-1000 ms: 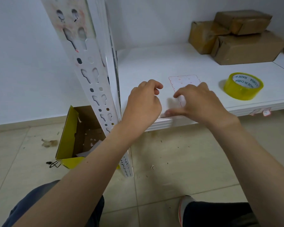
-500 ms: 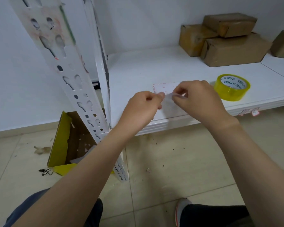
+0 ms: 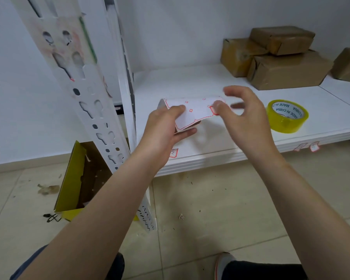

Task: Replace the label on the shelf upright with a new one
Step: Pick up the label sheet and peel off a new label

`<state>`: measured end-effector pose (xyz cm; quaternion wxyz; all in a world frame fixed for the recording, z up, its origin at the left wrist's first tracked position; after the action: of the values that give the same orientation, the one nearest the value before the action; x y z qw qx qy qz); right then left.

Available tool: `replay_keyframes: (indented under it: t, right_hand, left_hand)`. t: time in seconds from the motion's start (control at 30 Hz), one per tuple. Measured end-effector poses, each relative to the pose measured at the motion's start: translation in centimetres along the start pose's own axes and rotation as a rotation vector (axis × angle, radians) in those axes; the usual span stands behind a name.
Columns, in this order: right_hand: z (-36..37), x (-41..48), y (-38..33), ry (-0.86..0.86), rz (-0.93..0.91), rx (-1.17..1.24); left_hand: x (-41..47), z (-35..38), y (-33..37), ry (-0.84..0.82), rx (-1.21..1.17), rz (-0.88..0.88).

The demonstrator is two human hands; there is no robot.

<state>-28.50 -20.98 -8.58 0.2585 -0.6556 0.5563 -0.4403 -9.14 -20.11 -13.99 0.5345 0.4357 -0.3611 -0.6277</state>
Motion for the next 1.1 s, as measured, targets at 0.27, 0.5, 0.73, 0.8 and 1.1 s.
replay_keyframes:
  t: [0.27, 0.5, 0.73, 0.8, 1.1]
  right_hand:
    - [2.1, -0.5, 3.0, -0.133, 0.361, 0.814]
    - [0.8, -0.3, 1.2, -0.002, 0.189, 0.676]
    - [0.6, -0.4, -0.7, -0.018, 0.034, 0.575]
    - [0.3, -0.5, -1.2, 0.025, -0.018, 0.464]
    - [0.9, -1.0, -3.4, 0.036, -0.214, 0.164]
  left_hand:
    - [-0.3, -0.1, 0.6, -0.027, -0.133, 0.013]
    - [-0.3, 1.3, 0.3, -0.106, -0.104, 0.033]
    - [-0.5, 1.5, 0.4, -0.107, -0.041, 0.055]
    - [-0.6, 1.6, 0.6, -0.116, -0.02, 0.083]
    - [-0.5, 1.4, 1.0, -0.103, 0.033, 0.14]
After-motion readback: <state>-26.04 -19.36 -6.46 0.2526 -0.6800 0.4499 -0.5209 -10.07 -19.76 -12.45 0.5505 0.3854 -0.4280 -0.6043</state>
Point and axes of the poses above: each hand's wrist, its own x-axis towards the middle knuckle, its own z-axis out of the palm, y = z × x, the point moved 10 cm from there along x, towards the middle knuckle, and after that the axes turned 9 degrees about -y, right-handed, at the moved point
